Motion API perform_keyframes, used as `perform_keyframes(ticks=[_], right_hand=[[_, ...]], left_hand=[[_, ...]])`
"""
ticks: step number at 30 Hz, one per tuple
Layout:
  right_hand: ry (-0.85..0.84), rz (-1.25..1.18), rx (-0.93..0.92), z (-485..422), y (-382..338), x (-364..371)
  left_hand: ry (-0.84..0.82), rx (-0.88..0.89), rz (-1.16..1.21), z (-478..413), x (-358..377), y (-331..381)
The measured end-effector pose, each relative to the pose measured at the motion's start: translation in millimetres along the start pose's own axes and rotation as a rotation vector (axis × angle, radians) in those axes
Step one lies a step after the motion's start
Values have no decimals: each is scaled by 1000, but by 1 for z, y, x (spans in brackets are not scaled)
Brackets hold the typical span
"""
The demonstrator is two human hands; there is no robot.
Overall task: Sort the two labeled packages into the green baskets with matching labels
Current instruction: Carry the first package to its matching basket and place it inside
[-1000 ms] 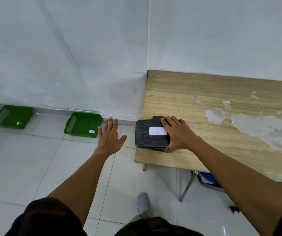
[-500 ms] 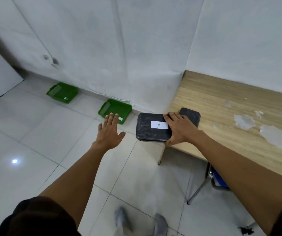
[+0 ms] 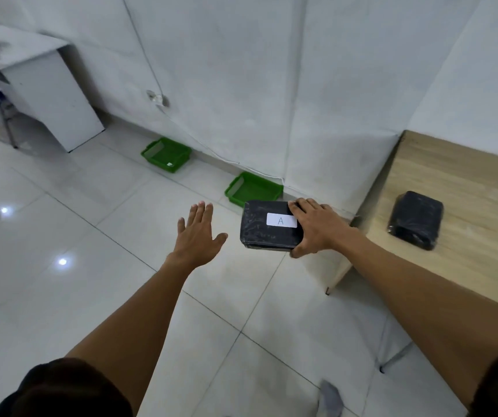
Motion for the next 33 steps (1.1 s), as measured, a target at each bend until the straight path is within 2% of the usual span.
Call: perform_keyframes(ticks=[6,14,23,26,33], right_hand=[[13,22,-33,-39,-104,4],[-19,68,-84,-113,-202,3],[-56,72,-165,-273,-295,-1],[-76,62,-161,-324,-322,-10],[-70,48,-164,-434,-386,-28]], left_hand=[[4,-14,-37,11,-11,-105],[9,-50,-17,-10,-23,-230],[-8,-132,-27,-84,-32,-364],[-60,-130,-41,-112,-39,-406],[-59,-150,-11,-199,-56,-514]])
Point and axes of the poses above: each hand's wrist, its own z-axis away from the middle knuckle, its own x-axis out of the palm, y = z × x, the point moved 5 cm from there along -z, towards the middle knuckle, and after that the axes turned 12 degrees about -z, right-handed, at the moved point
